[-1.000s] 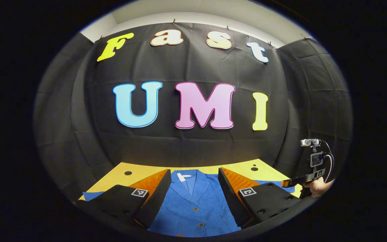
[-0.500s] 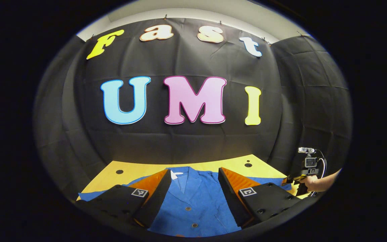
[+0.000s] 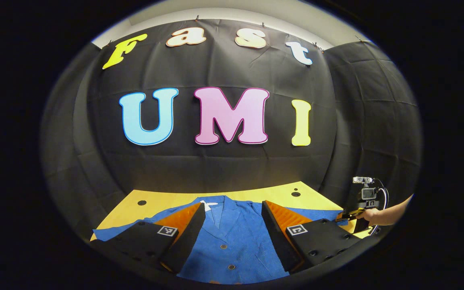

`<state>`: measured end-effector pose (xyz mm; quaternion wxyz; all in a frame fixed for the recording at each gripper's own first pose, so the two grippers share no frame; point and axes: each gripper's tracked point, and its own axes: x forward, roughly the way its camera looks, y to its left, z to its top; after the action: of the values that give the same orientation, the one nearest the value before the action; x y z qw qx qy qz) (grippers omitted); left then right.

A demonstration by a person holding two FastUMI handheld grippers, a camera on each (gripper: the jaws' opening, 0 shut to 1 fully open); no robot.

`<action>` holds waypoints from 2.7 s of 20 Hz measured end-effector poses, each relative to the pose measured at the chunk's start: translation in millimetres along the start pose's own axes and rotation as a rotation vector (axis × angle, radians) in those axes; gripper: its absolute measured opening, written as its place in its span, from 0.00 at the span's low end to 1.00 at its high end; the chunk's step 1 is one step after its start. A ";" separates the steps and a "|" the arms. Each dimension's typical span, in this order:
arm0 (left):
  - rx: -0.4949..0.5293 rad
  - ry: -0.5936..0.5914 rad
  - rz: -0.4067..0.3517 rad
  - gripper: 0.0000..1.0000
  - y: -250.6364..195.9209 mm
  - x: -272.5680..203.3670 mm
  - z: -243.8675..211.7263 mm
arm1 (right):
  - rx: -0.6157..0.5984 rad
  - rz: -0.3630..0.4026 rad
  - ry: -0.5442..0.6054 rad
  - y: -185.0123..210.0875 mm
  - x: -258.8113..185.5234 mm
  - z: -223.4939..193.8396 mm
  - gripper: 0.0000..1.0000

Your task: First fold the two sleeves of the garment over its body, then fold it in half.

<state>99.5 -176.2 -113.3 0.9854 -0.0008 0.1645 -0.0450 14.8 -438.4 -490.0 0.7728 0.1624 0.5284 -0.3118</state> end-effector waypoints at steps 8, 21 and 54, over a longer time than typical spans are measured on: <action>-0.004 0.000 0.017 0.81 3.3 -8.9 -1.7 | 0.084 -0.021 0.042 -4.1 6.8 3.9 0.59; -0.003 0.017 0.041 0.81 5.8 -6.1 -7.3 | 0.095 0.160 -0.022 37.0 -14.8 26.5 0.01; -0.209 0.056 0.487 0.81 245.1 -59.9 -100.8 | -0.593 0.957 -0.022 631.4 -253.8 -187.8 0.00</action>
<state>32.1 74.6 -193.3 0.9568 -0.0615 0.1909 0.2107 230.3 224.7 -379.6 0.8462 0.1564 0.4527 0.2337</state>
